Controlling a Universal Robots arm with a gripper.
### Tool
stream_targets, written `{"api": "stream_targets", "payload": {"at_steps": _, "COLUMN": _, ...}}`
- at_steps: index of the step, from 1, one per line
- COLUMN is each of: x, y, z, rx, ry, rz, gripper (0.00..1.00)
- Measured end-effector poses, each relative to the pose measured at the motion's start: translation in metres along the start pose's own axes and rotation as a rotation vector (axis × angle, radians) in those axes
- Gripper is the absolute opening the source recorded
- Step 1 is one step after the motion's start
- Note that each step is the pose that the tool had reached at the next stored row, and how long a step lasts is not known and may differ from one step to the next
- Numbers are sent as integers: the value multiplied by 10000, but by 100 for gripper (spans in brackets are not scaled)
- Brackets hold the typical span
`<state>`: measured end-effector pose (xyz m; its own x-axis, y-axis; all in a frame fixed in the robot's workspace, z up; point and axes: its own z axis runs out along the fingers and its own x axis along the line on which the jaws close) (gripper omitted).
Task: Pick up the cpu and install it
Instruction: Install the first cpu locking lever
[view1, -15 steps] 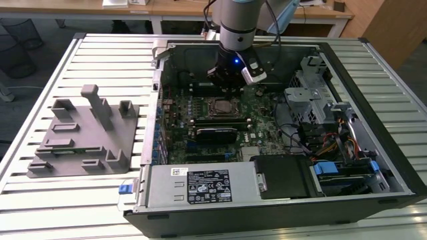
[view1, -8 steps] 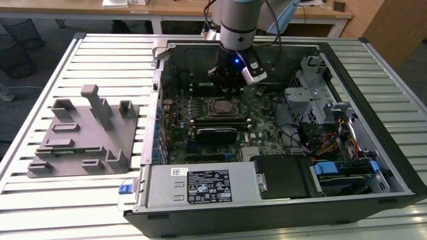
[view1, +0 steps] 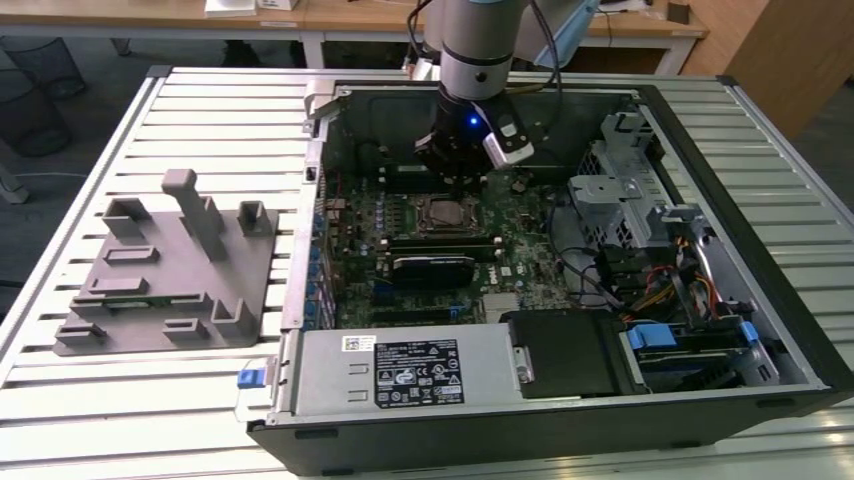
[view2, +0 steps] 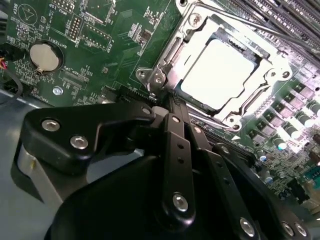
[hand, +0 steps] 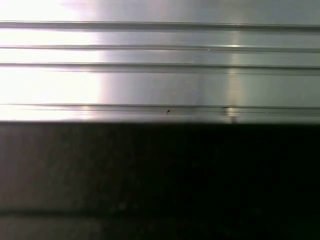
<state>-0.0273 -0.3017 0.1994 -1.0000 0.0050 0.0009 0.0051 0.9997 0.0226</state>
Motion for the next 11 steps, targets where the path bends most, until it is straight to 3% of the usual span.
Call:
{"api": "stream_targets", "payload": {"at_steps": 7, "x": -1, "y": -1, "z": 23, "rx": 182, "ry": 0, "rz": 0, "gripper": 11}}
{"api": "stream_targets", "payload": {"at_steps": 11, "x": -1, "y": -1, "z": 31, "rx": 181, "ry": 1, "rz": 1, "gripper": 11}}
